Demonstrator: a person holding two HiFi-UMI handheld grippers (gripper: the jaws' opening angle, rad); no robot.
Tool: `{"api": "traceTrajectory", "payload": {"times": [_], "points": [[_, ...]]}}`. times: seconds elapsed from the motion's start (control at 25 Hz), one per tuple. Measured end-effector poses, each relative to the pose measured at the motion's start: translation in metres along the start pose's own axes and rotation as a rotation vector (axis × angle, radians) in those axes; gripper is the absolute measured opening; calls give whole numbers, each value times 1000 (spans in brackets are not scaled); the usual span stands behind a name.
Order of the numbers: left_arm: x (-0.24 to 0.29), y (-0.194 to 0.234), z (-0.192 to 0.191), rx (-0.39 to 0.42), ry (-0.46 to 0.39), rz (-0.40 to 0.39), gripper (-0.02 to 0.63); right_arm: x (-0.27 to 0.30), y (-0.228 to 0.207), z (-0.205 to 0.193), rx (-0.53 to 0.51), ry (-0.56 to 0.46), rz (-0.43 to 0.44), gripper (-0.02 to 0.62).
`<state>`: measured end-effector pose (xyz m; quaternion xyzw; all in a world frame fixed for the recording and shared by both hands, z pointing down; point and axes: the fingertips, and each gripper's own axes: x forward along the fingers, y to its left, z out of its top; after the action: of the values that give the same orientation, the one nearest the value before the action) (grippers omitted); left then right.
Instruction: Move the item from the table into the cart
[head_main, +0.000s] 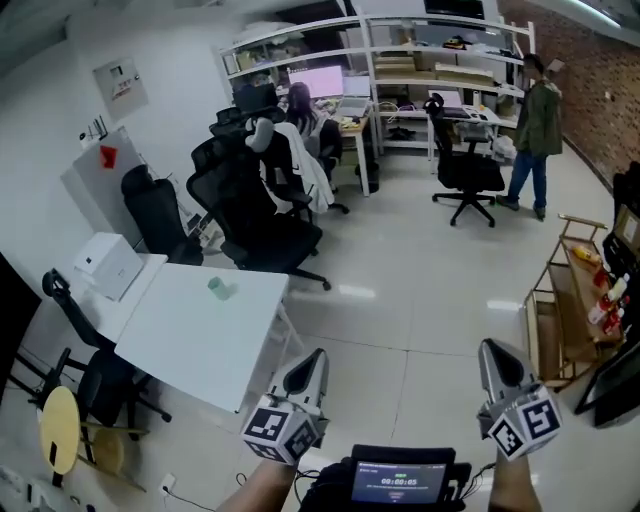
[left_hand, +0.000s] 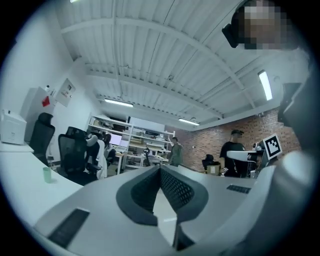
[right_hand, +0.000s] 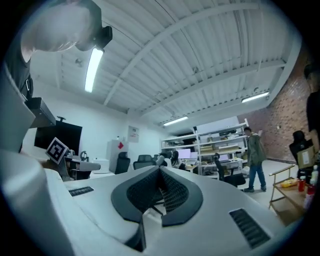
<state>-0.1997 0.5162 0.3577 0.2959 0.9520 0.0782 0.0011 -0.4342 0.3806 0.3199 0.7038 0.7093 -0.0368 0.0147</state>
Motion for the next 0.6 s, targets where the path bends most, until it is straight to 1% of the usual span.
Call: {"api": "traceTrajectory", "payload": {"times": [0.2, 0.36, 0.48, 0.6], "points": [[12, 165, 16, -26, -18, 145, 3, 182, 61, -19, -7, 21, 139, 3], [3, 287, 30, -48, -21, 231, 3, 308, 129, -33, -3, 49, 231, 3], [-1, 368, 30, -58, -19, 297, 3, 392, 175, -59, 4, 77, 296, 3], [-1, 437, 32, -81, -24, 376, 3, 470, 215, -88, 8, 132, 380, 3]]}}
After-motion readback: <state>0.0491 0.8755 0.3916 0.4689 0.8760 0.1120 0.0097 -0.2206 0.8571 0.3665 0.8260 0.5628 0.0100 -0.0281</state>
